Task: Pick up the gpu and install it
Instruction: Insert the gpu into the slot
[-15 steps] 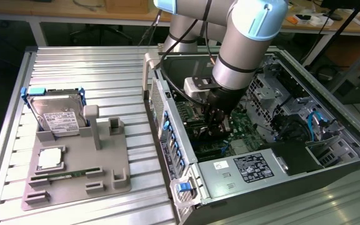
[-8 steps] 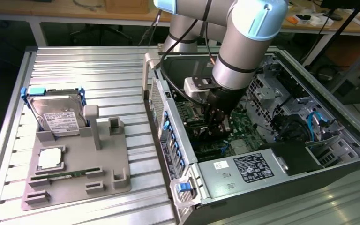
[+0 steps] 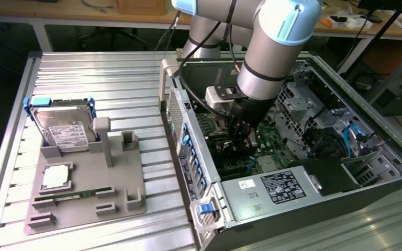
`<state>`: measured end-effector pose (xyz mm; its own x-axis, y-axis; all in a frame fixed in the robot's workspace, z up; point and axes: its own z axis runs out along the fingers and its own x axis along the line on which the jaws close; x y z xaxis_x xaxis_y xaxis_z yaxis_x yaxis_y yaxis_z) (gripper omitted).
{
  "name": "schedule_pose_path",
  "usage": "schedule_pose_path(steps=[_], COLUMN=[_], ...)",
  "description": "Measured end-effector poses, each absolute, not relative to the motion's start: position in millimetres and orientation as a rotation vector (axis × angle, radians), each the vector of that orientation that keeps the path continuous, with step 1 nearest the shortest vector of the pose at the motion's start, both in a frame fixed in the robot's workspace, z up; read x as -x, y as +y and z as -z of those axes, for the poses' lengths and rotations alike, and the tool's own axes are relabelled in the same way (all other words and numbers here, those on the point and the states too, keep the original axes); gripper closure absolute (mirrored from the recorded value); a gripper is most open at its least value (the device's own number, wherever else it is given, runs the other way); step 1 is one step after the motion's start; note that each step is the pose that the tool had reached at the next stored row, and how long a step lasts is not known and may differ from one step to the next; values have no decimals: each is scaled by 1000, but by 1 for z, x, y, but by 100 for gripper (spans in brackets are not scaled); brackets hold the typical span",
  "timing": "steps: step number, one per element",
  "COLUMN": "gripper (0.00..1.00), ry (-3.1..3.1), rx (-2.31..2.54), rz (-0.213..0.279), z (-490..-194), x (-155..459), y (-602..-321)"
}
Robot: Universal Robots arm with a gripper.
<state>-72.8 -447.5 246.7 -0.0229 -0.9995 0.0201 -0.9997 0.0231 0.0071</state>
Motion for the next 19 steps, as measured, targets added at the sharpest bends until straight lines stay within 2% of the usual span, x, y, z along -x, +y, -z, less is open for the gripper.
schedule_pose_path(steps=[19], gripper=[73], ry=[-2233], rx=[-2182], rz=[-14], z=[-247], x=[73], y=[-450])
